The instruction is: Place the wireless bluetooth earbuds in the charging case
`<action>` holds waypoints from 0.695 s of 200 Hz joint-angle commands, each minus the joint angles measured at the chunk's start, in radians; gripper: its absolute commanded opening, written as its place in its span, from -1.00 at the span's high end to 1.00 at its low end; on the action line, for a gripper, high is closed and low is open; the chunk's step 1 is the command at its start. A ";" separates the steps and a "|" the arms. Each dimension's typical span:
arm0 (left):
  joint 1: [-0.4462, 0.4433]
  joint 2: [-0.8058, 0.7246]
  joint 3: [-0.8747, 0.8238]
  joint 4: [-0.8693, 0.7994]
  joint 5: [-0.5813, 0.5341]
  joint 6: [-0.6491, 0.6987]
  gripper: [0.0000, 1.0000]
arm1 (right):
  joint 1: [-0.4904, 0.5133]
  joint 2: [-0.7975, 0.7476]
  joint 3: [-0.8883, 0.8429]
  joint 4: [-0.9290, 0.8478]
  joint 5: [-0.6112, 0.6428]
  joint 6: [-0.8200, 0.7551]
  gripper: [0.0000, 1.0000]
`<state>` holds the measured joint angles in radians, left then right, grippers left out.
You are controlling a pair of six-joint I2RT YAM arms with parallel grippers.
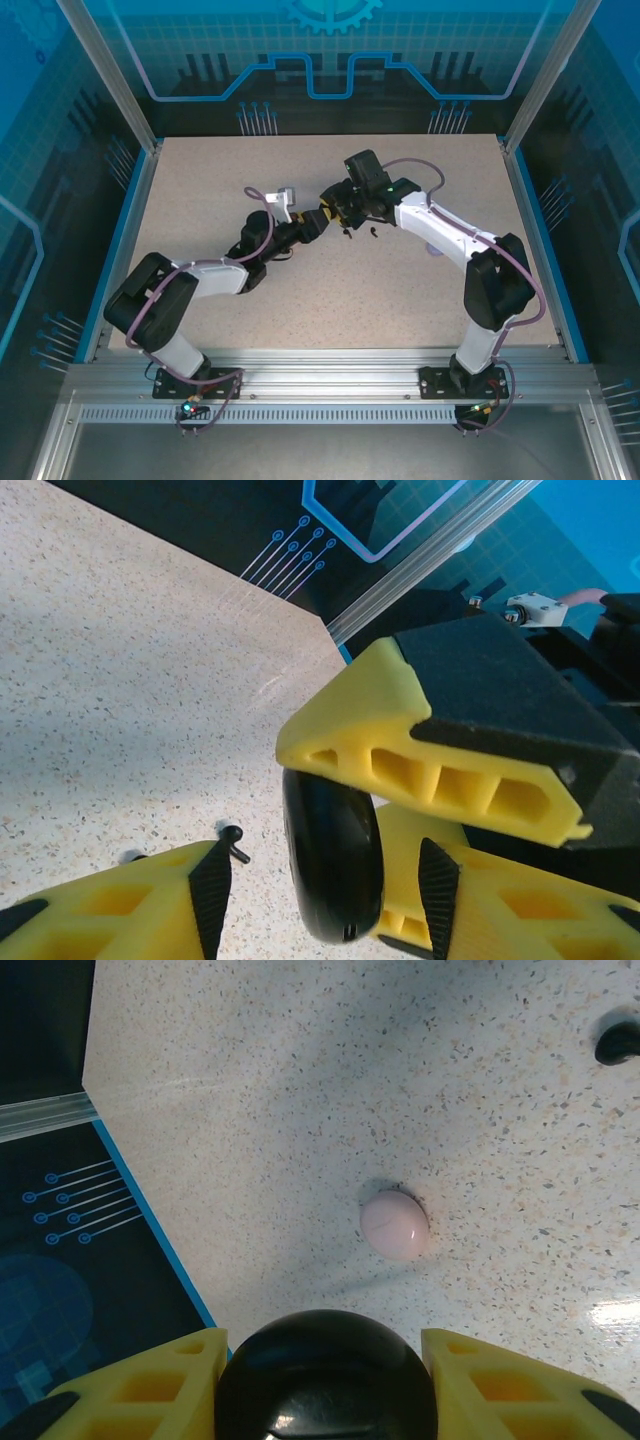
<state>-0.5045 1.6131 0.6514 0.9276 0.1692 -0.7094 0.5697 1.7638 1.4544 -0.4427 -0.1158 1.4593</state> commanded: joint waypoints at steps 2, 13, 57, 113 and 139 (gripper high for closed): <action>-0.008 0.029 0.035 0.064 -0.013 -0.010 -0.02 | 0.015 -0.029 -0.014 0.015 -0.018 0.016 0.44; -0.009 0.041 0.037 0.072 -0.016 -0.015 0.01 | 0.015 -0.031 -0.017 0.018 -0.018 0.019 0.44; -0.019 0.081 0.045 0.109 -0.033 -0.029 0.08 | 0.017 -0.031 -0.014 0.021 -0.021 0.029 0.45; -0.025 0.108 0.045 0.134 -0.062 -0.037 0.24 | 0.021 -0.031 -0.015 0.027 -0.027 0.033 0.46; -0.024 0.120 0.053 0.141 -0.072 -0.041 0.35 | 0.020 -0.033 -0.021 0.030 -0.028 0.036 0.47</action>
<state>-0.5262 1.7065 0.6769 1.0321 0.1349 -0.7425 0.5758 1.7618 1.4422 -0.4240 -0.1173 1.4784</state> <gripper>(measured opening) 0.335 0.447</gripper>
